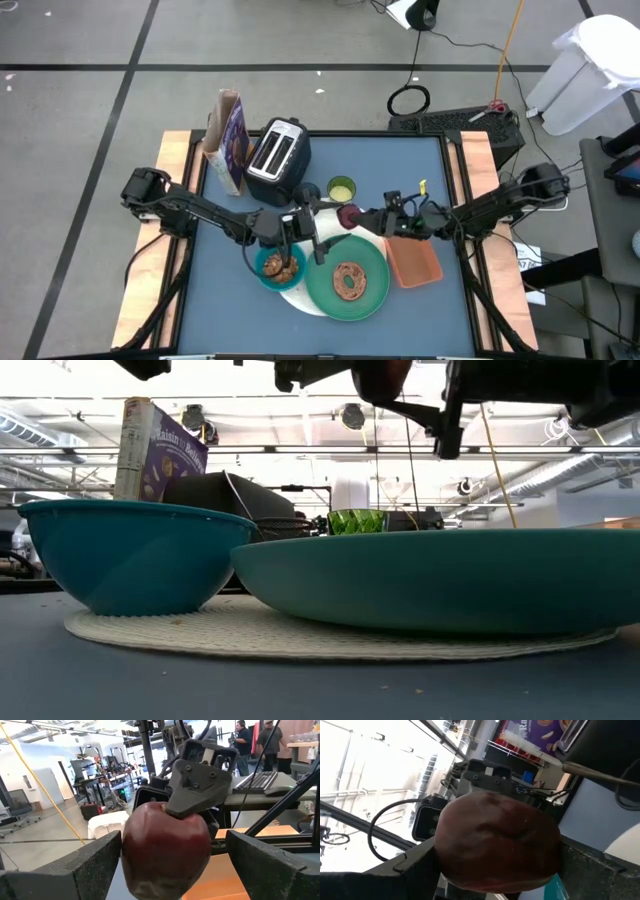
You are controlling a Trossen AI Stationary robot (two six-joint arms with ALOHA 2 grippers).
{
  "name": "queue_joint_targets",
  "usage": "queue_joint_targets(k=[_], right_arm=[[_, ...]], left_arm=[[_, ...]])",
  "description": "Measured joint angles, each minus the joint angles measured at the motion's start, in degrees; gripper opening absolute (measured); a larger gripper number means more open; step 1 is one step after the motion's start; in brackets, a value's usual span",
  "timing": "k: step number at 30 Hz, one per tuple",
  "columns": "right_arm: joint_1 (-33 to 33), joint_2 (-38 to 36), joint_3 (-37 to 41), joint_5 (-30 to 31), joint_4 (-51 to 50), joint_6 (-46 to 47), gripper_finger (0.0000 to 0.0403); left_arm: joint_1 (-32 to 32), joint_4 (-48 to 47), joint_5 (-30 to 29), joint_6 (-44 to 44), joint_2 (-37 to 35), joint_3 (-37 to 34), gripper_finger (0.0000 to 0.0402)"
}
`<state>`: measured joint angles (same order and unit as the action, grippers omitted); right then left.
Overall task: Arrange a breakfast setting
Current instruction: Put the red apple on the white mat
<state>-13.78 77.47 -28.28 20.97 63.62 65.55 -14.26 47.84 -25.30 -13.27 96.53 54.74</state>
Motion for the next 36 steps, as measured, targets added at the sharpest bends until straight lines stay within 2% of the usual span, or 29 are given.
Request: queue_joint_targets(k=[14,36], right_arm=[[0.32,4.97,-2.11,-0.04,0.44,6.27,0.0327],[0.7,4.59,-2.11,-0.09,2.38,7.35,0.0327]], left_arm=[[0.11,-0.1,-0.02,1.96,-0.02,0.0,0.0363],[0.11,-0.59,-0.81,3.27,-0.04,0.0,0.0357]])
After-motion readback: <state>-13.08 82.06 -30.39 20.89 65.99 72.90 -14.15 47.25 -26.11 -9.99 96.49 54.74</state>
